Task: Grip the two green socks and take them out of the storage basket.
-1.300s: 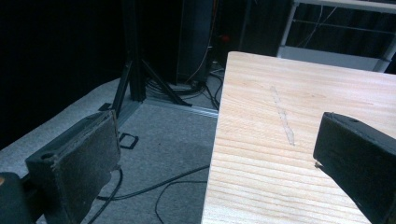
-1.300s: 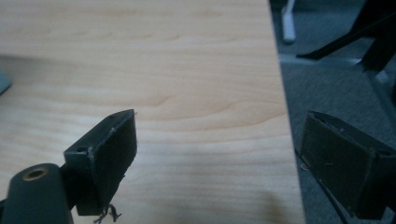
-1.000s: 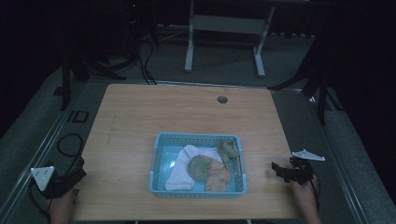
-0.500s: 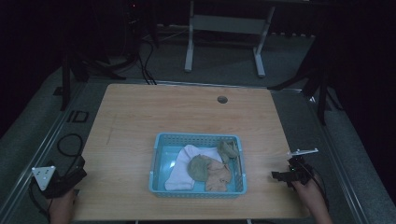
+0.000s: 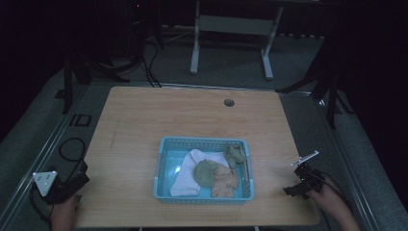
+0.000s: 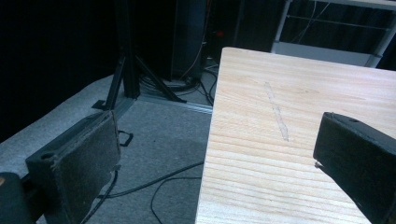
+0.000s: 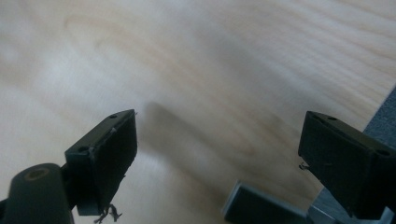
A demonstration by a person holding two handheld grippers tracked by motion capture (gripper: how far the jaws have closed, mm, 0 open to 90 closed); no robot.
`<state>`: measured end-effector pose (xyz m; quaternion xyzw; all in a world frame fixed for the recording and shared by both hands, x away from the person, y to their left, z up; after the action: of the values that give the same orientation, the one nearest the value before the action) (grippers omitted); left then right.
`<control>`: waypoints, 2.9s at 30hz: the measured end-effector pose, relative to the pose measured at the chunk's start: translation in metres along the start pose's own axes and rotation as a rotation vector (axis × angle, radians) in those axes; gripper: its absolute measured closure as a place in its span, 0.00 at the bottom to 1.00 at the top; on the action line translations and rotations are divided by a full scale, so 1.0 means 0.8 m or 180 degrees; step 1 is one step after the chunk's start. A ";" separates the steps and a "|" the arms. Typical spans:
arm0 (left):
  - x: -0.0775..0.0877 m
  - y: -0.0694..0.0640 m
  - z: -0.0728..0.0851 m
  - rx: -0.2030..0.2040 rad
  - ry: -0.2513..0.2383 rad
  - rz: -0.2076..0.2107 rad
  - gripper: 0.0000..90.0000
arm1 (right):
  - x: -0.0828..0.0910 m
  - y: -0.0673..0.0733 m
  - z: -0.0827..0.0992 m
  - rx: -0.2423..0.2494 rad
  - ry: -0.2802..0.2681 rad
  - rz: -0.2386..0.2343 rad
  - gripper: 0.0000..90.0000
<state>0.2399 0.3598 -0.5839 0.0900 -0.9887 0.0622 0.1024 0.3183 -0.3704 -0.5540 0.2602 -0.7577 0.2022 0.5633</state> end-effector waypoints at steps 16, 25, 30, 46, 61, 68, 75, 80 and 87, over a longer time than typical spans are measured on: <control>-0.001 -0.001 0.000 0.0002 0.0039 0.0060 0.01 | 0.008 0.040 -0.016 0.1237 0.0622 -0.0427 0.14; -0.001 -0.001 0.000 -0.0007 0.0047 0.0061 0.01 | 0.010 0.054 -0.038 0.1496 0.0837 -0.0548 0.15; -0.001 -0.002 0.000 -0.0021 0.0049 0.0065 0.01 | 0.014 0.066 -0.047 0.1676 0.0926 -0.0635 0.15; -0.002 -0.002 0.000 -0.0017 0.0065 0.0067 0.01 | 0.055 0.108 -0.086 0.2148 0.0776 -0.0714 0.17; -0.003 -0.002 0.000 -0.0019 0.0083 0.0078 0.01 | 0.085 0.148 -0.142 0.2423 0.0697 -0.0611 0.17; -0.003 -0.001 0.000 -0.0018 0.0094 0.0089 0.01 | 0.078 0.171 -0.167 0.2589 0.0753 -0.0636 0.16; -0.004 0.000 0.000 -0.0003 0.0120 0.0099 0.01 | 0.066 0.192 -0.189 0.2707 0.0765 -0.0737 0.16; -0.004 -0.001 0.000 -0.0011 0.0118 0.0101 0.01 | 0.057 0.205 -0.201 0.2794 0.0782 -0.0803 0.16; -0.004 -0.001 0.000 -0.0015 0.0122 0.0105 0.01 | 0.044 0.227 -0.218 0.2868 0.0643 -0.0798 0.16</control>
<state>0.2429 0.3597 -0.5845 0.0723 -0.9881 0.0633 0.1205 0.3278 -0.1297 -0.4732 0.5469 -0.4988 0.4653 0.4853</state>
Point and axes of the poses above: each handheld gripper's, and its own axes: x roughly backward along the jaws, z roughly out of its underside, y roughly to its left, the point moved 3 cm from there along -x, roughly forward along the jaws, and after that the axes turned 2 degrees about -y, right-handed, at the moved point
